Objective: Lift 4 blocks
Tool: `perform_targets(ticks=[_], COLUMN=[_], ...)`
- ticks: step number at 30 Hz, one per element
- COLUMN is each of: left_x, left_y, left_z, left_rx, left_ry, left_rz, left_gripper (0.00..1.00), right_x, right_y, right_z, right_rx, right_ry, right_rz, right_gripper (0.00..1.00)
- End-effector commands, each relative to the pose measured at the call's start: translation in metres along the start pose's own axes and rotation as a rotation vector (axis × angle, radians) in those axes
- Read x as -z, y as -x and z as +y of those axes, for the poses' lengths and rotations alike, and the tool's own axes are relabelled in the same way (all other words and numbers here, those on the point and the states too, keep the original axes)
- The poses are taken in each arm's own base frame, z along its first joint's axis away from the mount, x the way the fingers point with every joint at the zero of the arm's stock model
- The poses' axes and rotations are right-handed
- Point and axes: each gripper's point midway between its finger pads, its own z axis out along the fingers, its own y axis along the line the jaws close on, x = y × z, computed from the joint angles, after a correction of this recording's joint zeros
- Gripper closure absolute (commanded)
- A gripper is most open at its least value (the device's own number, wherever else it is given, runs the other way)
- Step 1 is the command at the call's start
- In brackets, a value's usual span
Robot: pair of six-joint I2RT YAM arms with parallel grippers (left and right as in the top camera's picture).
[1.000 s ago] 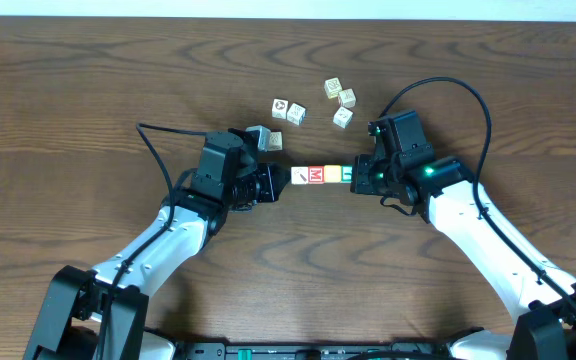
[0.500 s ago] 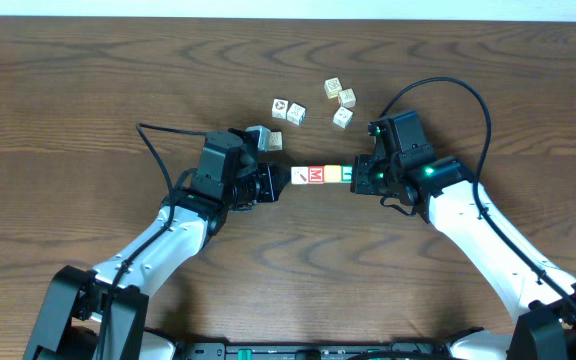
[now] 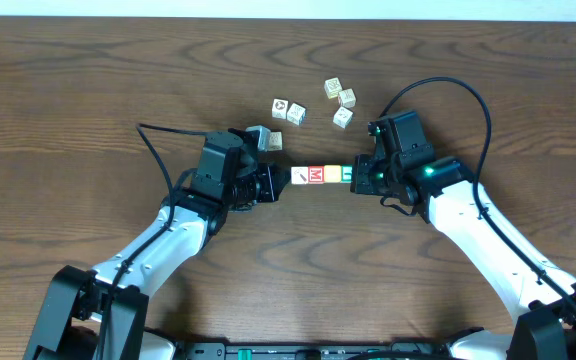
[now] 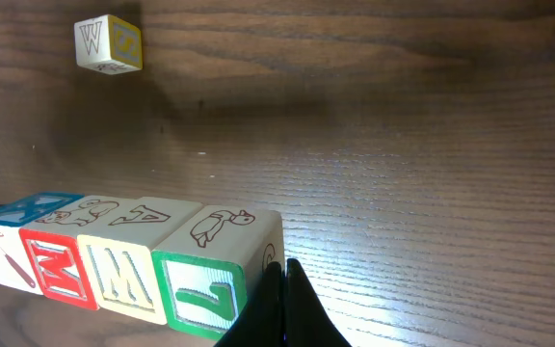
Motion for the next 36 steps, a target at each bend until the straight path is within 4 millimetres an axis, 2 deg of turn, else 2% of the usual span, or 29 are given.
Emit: perform_targets(ticks=[1,36], left_x=[0.0028,0.0029], left_y=[-0.0124,-0.0118], left_z=[-0.0624,-0.0628], left_rx=[-0.086,-0.088], left_ry=[-0.225,-0.227], left_rz=[0.088,0.085], left_gripper=[0.93,0.93], right_x=[0.0144,0.0153], right_y=[-0.0133,-0.0155], right_z=[0.0672,0.0700], right_rx=[0.048,0.067], right_ry=[0.286,0.306], right_rz=[0.094,0.103], right_gripper=[0.99,0.99])
